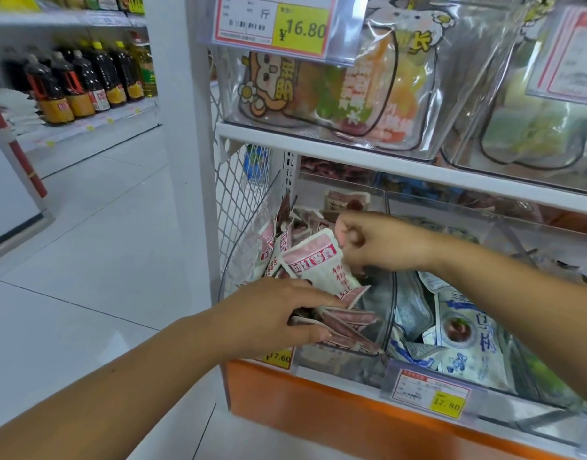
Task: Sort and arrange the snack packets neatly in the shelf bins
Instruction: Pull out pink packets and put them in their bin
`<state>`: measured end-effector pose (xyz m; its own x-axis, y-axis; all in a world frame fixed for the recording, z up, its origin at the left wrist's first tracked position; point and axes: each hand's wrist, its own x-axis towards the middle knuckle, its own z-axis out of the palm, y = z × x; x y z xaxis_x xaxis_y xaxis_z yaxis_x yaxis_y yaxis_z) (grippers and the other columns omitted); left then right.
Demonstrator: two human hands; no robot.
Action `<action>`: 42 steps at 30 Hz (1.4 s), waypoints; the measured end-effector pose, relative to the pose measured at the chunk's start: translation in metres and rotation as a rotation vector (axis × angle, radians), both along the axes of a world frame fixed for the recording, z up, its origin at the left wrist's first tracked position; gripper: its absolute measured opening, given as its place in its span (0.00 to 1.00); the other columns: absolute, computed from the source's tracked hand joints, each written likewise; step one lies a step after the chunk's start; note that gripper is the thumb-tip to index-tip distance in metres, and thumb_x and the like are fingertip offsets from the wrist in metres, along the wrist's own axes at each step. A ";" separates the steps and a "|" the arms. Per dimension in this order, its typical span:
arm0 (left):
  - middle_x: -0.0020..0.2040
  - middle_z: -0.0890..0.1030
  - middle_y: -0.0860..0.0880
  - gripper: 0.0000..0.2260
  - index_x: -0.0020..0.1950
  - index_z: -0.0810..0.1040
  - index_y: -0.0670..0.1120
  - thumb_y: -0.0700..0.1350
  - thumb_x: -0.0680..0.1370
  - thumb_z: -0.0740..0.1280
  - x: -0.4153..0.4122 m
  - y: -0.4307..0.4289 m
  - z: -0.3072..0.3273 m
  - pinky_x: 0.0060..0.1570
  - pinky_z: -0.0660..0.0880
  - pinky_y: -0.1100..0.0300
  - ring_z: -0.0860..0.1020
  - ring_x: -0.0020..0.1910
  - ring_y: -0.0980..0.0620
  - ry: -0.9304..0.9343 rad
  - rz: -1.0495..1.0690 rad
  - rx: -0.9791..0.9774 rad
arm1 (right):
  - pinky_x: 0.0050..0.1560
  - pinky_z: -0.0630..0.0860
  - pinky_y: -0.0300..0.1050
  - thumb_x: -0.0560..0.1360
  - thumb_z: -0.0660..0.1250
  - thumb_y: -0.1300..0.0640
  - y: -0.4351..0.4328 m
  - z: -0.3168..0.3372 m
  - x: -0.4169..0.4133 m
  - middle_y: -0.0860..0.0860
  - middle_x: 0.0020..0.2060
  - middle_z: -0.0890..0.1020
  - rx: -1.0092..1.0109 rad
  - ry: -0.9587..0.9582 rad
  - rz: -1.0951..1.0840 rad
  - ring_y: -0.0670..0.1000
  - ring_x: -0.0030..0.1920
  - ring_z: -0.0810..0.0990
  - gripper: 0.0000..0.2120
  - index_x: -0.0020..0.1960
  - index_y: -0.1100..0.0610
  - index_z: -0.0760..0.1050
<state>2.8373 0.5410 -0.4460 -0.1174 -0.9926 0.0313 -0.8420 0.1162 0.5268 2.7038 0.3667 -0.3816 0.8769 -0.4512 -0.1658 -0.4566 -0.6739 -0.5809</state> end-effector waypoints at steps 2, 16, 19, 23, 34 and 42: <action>0.65 0.72 0.66 0.20 0.68 0.67 0.70 0.61 0.77 0.66 0.000 0.000 -0.001 0.61 0.69 0.65 0.69 0.62 0.68 0.017 0.004 -0.001 | 0.34 0.70 0.37 0.71 0.68 0.66 0.003 0.002 0.001 0.43 0.39 0.77 -0.112 0.231 0.076 0.43 0.36 0.75 0.19 0.55 0.48 0.68; 0.73 0.62 0.65 0.29 0.71 0.53 0.74 0.64 0.75 0.64 -0.004 0.003 0.005 0.67 0.65 0.58 0.65 0.67 0.63 -0.092 0.031 -0.053 | 0.41 0.73 0.29 0.74 0.66 0.67 0.000 0.028 0.021 0.42 0.40 0.82 0.063 0.764 0.284 0.38 0.39 0.79 0.17 0.61 0.56 0.77; 0.59 0.78 0.60 0.25 0.71 0.53 0.73 0.63 0.78 0.60 -0.002 0.001 0.007 0.59 0.68 0.58 0.74 0.54 0.60 -0.149 -0.015 -0.061 | 0.51 0.78 0.39 0.78 0.64 0.63 -0.010 0.025 0.030 0.51 0.50 0.84 0.189 0.520 0.160 0.46 0.48 0.82 0.14 0.63 0.61 0.77; 0.43 0.79 0.54 0.22 0.73 0.56 0.69 0.61 0.80 0.57 0.000 0.000 0.001 0.54 0.67 0.58 0.74 0.44 0.56 -0.209 -0.018 -0.114 | 0.57 0.78 0.44 0.80 0.61 0.64 0.001 -0.007 0.047 0.51 0.52 0.84 0.077 0.506 0.285 0.48 0.51 0.82 0.12 0.56 0.55 0.80; 0.46 0.75 0.57 0.21 0.72 0.54 0.72 0.57 0.82 0.56 0.000 0.006 0.007 0.50 0.54 0.64 0.64 0.49 0.61 -0.095 -0.040 -0.040 | 0.71 0.64 0.48 0.79 0.61 0.59 -0.010 -0.042 0.053 0.47 0.74 0.63 -0.278 0.796 0.541 0.50 0.72 0.64 0.26 0.76 0.49 0.60; 0.43 0.73 0.59 0.20 0.72 0.56 0.71 0.57 0.82 0.56 -0.002 0.008 0.008 0.52 0.53 0.65 0.66 0.50 0.60 -0.091 -0.027 -0.046 | 0.69 0.67 0.48 0.79 0.61 0.62 -0.015 -0.051 0.064 0.50 0.75 0.63 -0.335 0.852 0.497 0.52 0.71 0.66 0.30 0.77 0.47 0.56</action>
